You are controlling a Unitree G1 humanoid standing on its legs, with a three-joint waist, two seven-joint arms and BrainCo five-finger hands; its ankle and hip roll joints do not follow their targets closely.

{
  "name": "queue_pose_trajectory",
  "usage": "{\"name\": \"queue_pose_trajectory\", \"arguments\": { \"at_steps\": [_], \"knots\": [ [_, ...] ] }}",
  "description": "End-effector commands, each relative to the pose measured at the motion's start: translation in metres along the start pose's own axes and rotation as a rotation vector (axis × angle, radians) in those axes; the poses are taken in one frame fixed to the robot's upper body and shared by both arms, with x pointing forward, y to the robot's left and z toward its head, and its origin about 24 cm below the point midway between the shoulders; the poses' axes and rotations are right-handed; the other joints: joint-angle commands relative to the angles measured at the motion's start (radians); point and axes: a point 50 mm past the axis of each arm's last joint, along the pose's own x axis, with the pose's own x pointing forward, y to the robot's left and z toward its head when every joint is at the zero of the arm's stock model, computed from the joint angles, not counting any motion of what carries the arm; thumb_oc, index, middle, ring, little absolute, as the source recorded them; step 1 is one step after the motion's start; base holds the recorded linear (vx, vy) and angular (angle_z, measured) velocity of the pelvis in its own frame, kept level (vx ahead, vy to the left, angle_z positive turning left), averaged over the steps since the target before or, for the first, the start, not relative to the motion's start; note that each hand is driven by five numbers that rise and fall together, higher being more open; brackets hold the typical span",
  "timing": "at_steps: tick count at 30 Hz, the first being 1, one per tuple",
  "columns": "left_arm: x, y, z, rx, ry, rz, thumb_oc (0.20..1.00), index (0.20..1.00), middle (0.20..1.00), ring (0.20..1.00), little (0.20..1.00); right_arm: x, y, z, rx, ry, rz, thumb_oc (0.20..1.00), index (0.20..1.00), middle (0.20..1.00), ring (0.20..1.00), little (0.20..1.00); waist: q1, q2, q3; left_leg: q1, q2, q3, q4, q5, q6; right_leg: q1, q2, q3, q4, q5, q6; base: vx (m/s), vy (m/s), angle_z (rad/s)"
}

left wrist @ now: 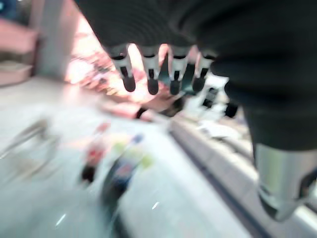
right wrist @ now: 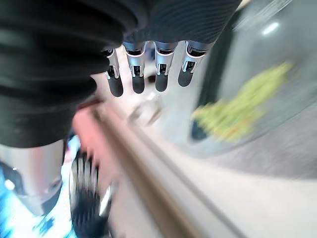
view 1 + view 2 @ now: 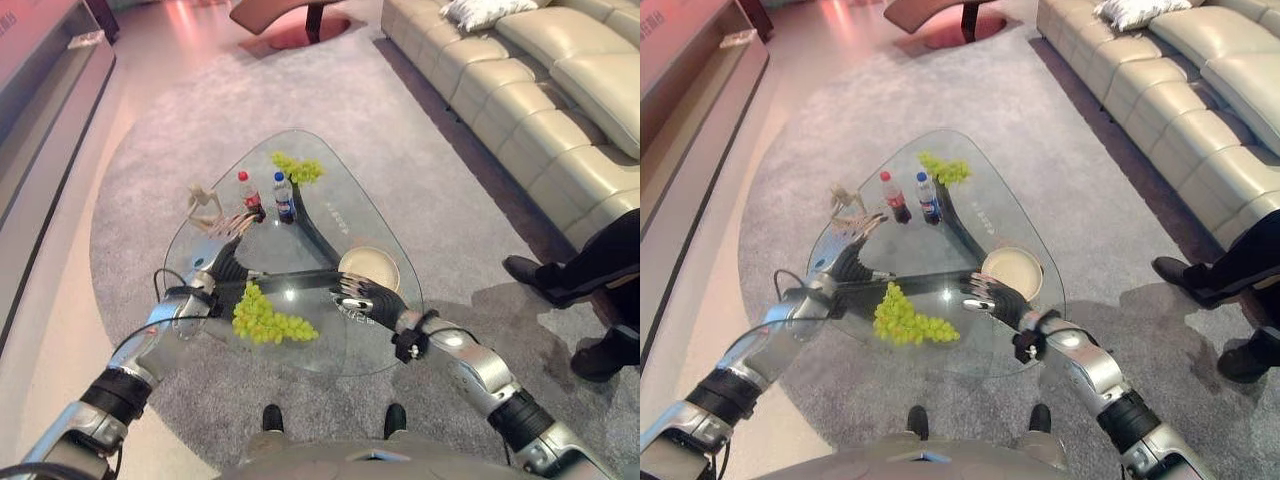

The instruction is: Pick up fruits into the plate

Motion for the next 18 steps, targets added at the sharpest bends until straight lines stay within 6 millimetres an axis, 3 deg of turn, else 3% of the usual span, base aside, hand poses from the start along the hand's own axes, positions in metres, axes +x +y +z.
{"name": "queue_pose_trajectory", "arguments": {
  "at_steps": [1, 5, 8, 14, 18],
  "knots": [
    [0.010, 0.020, -0.014, -0.051, 0.050, 0.123, 1.000, 1.000, 1.000, 1.000, 1.000, -0.003, -0.018, 0.007, -0.089, -0.086, -0.083, 1.000, 1.000, 1.000, 1.000, 1.000, -0.007, -0.042, 0.067, -0.007, -0.037, -0.004, 0.019, -0.099, 0.030, 0.041, -0.029, -0.048, 0.070, -0.114, 0.023, -0.04, 0.020, -0.01],
    [0.000, -0.005, -0.035, -0.137, 0.199, 0.089, 1.000, 1.000, 1.000, 1.000, 1.000, -0.016, -0.041, -0.034, -0.040, 0.049, -0.224, 1.000, 1.000, 1.000, 1.000, 1.000, -0.011, -0.044, 0.083, -0.012, -0.042, -0.011, 0.017, -0.098, 0.028, 0.040, -0.028, -0.050, 0.064, -0.110, 0.021, -0.04, 0.008, 0.01],
    [-0.008, -0.035, -0.047, -0.201, 0.333, 0.010, 1.000, 1.000, 1.000, 1.000, 1.000, -0.025, -0.056, -0.068, 0.012, 0.175, -0.340, 1.000, 1.000, 1.000, 1.000, 1.000, -0.004, -0.042, 0.082, -0.008, -0.045, -0.015, 0.013, -0.100, 0.028, 0.050, -0.029, -0.059, 0.052, -0.107, 0.023, 0.00, 0.000, 0.01],
    [-0.059, -0.098, -0.078, -0.284, 0.628, -0.221, 1.000, 1.000, 1.000, 1.000, 1.000, -0.056, -0.065, -0.131, 0.094, 0.482, -0.467, 1.000, 1.000, 1.000, 1.000, 1.000, 0.011, -0.037, 0.056, 0.015, -0.039, -0.012, 0.011, -0.102, 0.027, 0.081, -0.030, -0.069, 0.044, -0.109, 0.028, 0.04, 0.000, 0.02],
    [-0.091, -0.119, -0.092, -0.362, 0.800, -0.319, 1.000, 1.000, 1.000, 1.000, 1.000, -0.076, -0.061, -0.156, 0.147, 0.639, -0.495, 1.000, 1.000, 1.000, 1.000, 1.000, 0.018, -0.036, 0.039, 0.034, -0.036, -0.012, 0.009, -0.107, 0.027, 0.100, -0.031, -0.073, 0.037, -0.111, 0.030, 0.06, 0.000, 0.02]
  ]
}}
